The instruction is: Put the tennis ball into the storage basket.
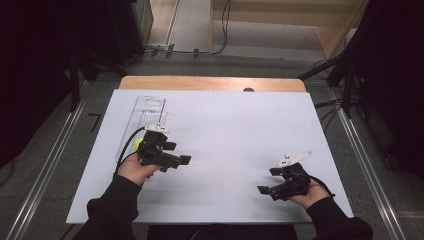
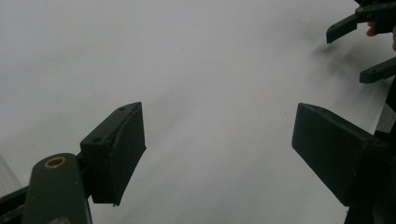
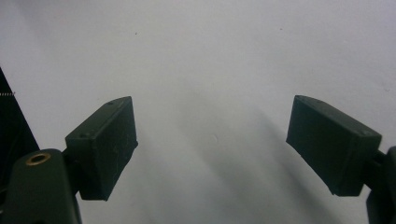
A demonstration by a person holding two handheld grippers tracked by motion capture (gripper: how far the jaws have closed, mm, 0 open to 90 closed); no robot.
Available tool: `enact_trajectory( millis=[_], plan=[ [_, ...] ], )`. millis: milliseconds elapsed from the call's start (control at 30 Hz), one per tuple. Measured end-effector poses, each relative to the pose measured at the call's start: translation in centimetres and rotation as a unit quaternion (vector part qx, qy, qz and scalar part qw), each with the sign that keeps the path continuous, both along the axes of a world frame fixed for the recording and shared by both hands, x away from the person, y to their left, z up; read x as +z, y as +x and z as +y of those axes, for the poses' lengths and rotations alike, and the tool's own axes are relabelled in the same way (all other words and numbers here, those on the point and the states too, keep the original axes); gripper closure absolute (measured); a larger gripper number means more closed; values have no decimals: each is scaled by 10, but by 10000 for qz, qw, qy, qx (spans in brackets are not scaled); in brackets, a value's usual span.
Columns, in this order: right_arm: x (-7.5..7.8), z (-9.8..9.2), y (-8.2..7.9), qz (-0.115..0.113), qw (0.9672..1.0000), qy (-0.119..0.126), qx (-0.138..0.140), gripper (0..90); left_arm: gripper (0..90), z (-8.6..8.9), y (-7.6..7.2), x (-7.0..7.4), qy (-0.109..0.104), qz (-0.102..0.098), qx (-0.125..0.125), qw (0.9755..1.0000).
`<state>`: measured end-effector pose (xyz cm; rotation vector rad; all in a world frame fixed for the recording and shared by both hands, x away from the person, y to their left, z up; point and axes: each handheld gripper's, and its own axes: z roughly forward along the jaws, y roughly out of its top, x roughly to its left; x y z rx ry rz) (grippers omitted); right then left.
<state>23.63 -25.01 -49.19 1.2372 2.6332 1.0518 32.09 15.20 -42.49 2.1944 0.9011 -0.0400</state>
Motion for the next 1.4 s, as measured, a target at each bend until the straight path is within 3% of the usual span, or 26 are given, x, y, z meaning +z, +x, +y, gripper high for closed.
enact_trajectory(
  millis=[67,400,800,933,1167,1400],
  plan=[
    [0,0,0,-2,10000,-5,6,140,181,1,-2,0,-105,-4,-47,9999],
    [0,0,0,-2,10000,-6,5,140,181,2,-13,-8,58,-153,-168,9997],
    [0,-1,0,-1,10000,10,-18,140,181,3,-25,-22,136,-199,-299,9993],
    [0,-1,0,-2,10000,12,-37,140,181,4,-29,-24,301,-278,-378,9984],
    [0,-2,0,-17,10000,23,-29,140,181,10,-35,-28,341,-302,-517,9976],
    [1,-4,0,28,9999,115,-111,140,181,15,-42,-29,298,-322,-498,9978]
  ],
)
